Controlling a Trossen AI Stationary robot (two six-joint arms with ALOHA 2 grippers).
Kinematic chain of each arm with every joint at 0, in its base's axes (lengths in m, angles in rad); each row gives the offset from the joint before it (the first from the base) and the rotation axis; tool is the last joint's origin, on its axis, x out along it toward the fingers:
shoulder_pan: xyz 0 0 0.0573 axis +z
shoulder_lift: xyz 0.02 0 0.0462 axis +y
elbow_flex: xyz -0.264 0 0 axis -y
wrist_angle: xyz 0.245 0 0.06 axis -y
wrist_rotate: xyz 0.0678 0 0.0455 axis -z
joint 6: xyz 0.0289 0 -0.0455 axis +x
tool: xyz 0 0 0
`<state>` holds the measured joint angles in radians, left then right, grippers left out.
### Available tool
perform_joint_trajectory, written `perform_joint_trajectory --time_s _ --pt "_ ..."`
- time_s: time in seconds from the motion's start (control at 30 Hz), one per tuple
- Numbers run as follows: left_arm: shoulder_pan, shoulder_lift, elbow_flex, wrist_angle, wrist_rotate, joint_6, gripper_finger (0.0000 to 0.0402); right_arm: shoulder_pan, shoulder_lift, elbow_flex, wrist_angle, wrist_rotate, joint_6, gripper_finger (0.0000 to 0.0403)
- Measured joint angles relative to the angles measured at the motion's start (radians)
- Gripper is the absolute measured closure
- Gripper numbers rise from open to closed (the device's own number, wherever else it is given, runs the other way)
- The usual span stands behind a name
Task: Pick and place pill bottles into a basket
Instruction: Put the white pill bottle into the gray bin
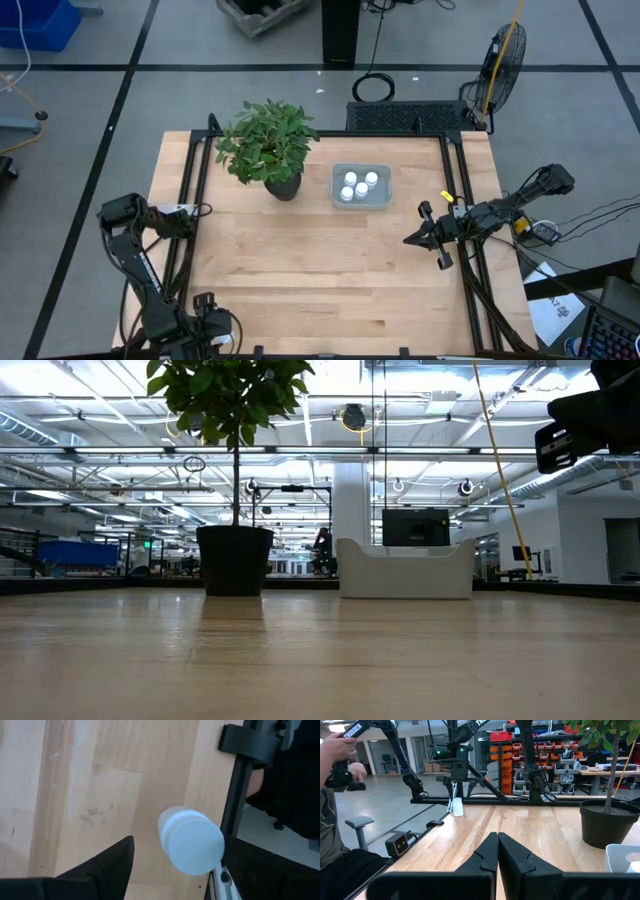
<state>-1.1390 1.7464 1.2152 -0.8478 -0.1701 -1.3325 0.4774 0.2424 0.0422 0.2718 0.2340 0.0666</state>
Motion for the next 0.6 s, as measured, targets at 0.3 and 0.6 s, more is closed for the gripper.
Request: perform_joint_trajectory --time_s 0.3,0.6 --pt "0.006 0.016 0.000 0.045 -0.011 0.032 0.0136 0.000 0.000 0.000 0.000 0.000 0.000 0.0399" --pt "0.013 0.015 0.000 0.046 0.012 0.093 0.0230 0.000 0.000 0.000 0.000 0.000 0.000 0.0399"
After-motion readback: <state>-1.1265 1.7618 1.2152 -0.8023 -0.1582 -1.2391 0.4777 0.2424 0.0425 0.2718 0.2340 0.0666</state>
